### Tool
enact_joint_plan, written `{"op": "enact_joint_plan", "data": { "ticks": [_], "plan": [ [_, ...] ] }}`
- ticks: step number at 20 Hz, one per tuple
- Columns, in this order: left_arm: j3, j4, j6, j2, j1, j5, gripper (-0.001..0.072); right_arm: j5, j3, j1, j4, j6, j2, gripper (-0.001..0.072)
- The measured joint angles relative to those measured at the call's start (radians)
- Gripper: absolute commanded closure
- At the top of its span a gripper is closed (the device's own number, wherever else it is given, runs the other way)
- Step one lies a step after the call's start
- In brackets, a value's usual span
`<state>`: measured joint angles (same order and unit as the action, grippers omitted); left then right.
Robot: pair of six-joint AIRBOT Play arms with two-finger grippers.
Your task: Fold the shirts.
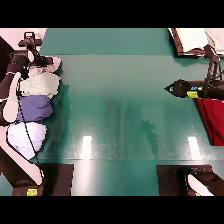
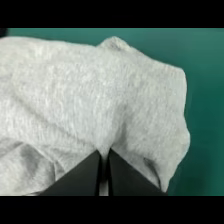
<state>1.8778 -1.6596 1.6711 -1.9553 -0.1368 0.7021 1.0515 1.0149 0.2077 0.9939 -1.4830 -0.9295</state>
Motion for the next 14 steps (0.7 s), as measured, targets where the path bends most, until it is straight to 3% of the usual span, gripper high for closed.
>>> {"op": "enact_joint_plan", "data": {
  "ticks": [3,7,14],
  "plan": [
    [0.101,0.012,0.0,0.043,0.001,0.075,0.0685,-0.021,0.009,0.0,-0.003,0.0,0.0,0.0697],
    [0.168,0.019,-0.018,0.251,0.035,0.124,0.0685,-0.064,0.108,0.0,0.0,0.016,0.0,0.0697],
    [0.189,0.024,-0.136,0.662,0.264,0.329,0.0686,-0.098,0.36,0.0,0.004,0.094,0.002,0.0697]
  ]
}}
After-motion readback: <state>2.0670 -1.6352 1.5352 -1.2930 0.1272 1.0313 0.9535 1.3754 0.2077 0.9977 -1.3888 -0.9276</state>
